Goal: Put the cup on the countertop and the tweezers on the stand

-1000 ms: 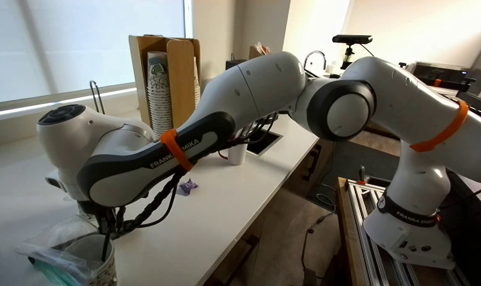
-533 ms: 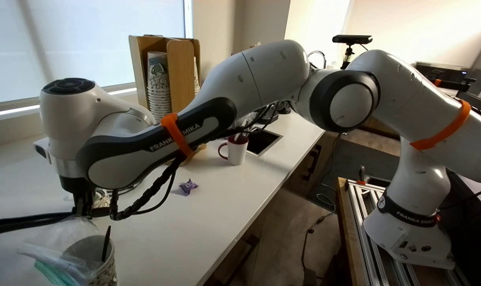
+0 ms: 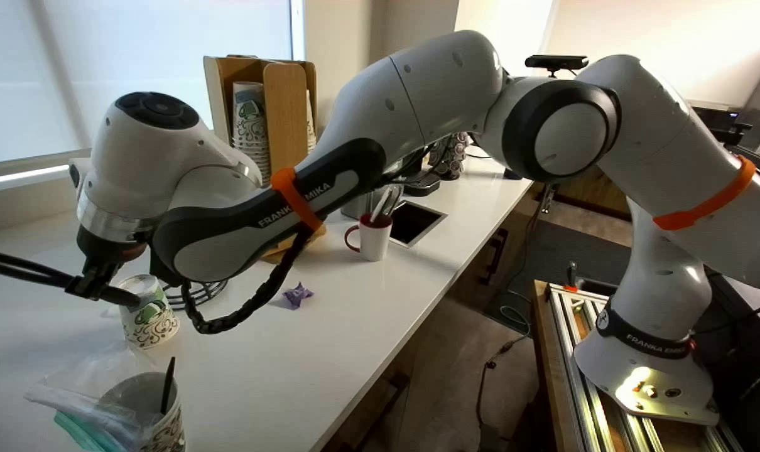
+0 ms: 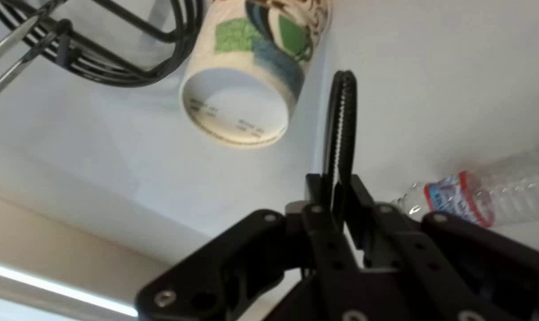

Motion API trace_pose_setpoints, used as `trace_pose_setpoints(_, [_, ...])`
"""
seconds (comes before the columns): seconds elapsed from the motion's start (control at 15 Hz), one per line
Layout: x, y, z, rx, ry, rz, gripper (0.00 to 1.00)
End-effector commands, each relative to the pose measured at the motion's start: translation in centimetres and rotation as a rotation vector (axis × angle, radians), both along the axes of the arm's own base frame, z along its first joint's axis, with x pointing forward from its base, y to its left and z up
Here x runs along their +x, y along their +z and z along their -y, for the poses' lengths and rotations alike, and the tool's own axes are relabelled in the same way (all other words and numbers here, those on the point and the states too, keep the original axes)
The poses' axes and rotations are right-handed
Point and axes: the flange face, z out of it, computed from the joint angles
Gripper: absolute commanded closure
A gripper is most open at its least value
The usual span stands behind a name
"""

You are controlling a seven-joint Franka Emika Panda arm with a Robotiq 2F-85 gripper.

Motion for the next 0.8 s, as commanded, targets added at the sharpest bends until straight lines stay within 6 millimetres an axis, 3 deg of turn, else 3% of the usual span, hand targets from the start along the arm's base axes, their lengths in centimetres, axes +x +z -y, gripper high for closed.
trace_pose_setpoints(0.0, [-1.5,2.2,1.5,0.024,-0.043,0.147,0.96])
trace_pose_setpoints(0.53, [-4.6,9.3,4.4,-0.064,0.193,0.469,0.96])
trace_pose_setpoints(0.73, [-5.1,12.5,6.3,-0.071,0.183,0.562,0.96])
